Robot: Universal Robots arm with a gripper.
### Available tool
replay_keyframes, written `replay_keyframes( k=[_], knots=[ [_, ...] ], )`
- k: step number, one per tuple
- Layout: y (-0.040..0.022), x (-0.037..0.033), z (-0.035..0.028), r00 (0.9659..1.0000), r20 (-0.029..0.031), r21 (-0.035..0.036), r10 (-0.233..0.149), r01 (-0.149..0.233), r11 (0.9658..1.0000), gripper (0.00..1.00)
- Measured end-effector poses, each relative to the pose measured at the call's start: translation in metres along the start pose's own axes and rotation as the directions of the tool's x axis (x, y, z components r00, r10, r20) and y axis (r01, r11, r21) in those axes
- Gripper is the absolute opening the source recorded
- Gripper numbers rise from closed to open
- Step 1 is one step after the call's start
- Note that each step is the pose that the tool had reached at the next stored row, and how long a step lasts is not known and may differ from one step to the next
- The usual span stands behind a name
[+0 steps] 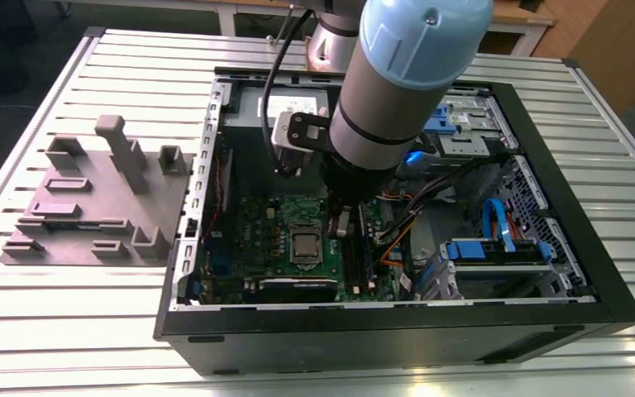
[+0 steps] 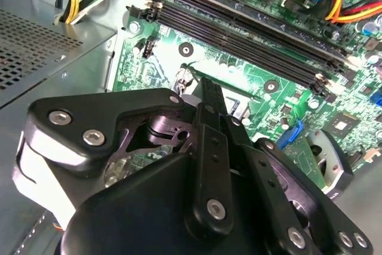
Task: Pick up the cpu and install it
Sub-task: 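Install the first cpu locking lever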
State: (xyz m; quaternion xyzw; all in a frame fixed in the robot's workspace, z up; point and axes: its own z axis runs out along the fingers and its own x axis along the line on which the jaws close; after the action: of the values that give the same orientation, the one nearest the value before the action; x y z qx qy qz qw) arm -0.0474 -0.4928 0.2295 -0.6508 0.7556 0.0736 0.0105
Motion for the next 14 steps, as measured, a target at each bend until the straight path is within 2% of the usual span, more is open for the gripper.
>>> replay_keyframes(
  k=[2, 4, 9, 14],
  knots=[
    [0.0013, 0.0002, 0.0001, 1.0, -0.0002, 0.0008, 0.0, 0.0, 1.0, 0.11],
    [0.0019, 0.0005, 0.0002, 1.0, -0.003, 0.001, -0.004, 0.004, 1.0, 0.11],
    [0.0019, 0.0007, 0.001, 0.9984, -0.0091, -0.0042, -0.055, 0.055, 0.9985, 0.11],
    [0.0019, 0.0007, 0.0012, 0.9981, -0.0095, -0.0048, -0.06, 0.06, 0.9982, 0.11]
  ],
)
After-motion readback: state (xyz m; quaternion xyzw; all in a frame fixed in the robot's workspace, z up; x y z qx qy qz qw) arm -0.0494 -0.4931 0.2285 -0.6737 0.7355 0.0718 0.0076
